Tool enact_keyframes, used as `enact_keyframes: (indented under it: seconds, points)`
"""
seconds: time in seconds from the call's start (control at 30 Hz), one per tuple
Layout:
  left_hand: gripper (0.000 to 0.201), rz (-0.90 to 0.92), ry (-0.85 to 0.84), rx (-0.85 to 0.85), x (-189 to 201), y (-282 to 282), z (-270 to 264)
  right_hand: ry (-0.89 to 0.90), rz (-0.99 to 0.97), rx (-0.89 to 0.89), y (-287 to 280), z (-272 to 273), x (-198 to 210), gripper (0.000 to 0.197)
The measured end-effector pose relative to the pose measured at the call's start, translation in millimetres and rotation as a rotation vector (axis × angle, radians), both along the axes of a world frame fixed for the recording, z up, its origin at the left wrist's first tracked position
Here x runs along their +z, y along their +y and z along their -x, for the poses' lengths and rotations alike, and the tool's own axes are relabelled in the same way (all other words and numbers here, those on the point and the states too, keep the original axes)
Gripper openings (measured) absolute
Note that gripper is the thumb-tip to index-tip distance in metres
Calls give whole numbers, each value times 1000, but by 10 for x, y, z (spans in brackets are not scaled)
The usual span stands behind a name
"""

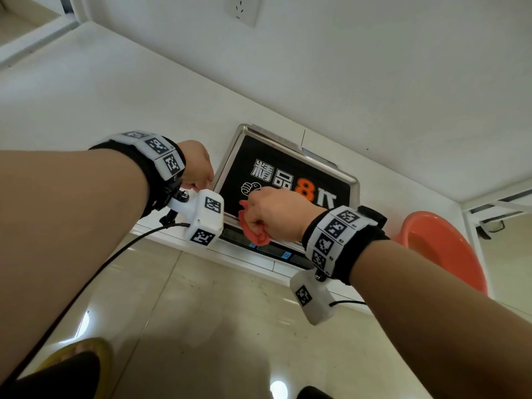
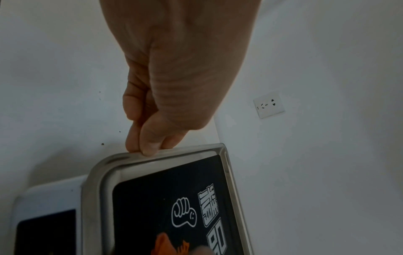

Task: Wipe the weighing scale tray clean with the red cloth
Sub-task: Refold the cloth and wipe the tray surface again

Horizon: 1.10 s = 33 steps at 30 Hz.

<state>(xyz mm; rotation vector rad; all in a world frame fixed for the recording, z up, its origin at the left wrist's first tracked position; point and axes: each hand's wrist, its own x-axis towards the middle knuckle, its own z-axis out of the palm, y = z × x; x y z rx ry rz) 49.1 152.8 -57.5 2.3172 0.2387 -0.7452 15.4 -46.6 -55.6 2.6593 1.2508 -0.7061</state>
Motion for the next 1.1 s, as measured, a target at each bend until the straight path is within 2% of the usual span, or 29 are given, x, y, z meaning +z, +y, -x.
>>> enact_keyframes:
  seconds: [0.07, 0.13, 0.2, 0.3, 0.37, 0.47, 0.57, 0.67, 0.77, 0.87, 1.07, 1.1]
  points:
    - [27, -27, -7, -24, 8, 5, 10, -14, -5, 0, -89, 38, 15, 17]
    - [29, -48, 0, -51, 41, -9, 21, 30, -69, -78, -177, 29, 92, 21]
    - [30, -71, -5, -59, 85, -35, 10, 96, -133, -253, -250, -58, 170, 29]
    - [33, -114, -110, -63, 167, -92, -6, 212, -277, -621, -367, -202, 256, 32]
    - [27, -7, -123, -43, 196, -154, -29, 276, -342, -816, -419, -273, 282, 29]
    - [23, 212, 44, -28, 245, -270, -23, 275, -319, -969, -372, -353, 197, 18]
    - [28, 245, 125, -46, 251, -378, 1, 183, -246, -922, -195, -309, 80, 7]
    - [31, 210, 112, -88, 186, -421, 5, 71, -116, -739, -43, -238, 122, 14]
    - [31, 162, 91, -119, 182, -433, 10, 122, 17, -585, 54, -180, 214, 22]
    - [31, 153, 89, -127, 176, -421, 4, 170, 75, -534, 48, -143, 277, 19]
    - [31, 188, 112, -84, 177, -415, -5, 84, -79, -617, 109, -305, 305, 9]
    - [33, 205, 126, -78, 178, -425, -7, 88, -84, -605, 165, -303, 286, 14]
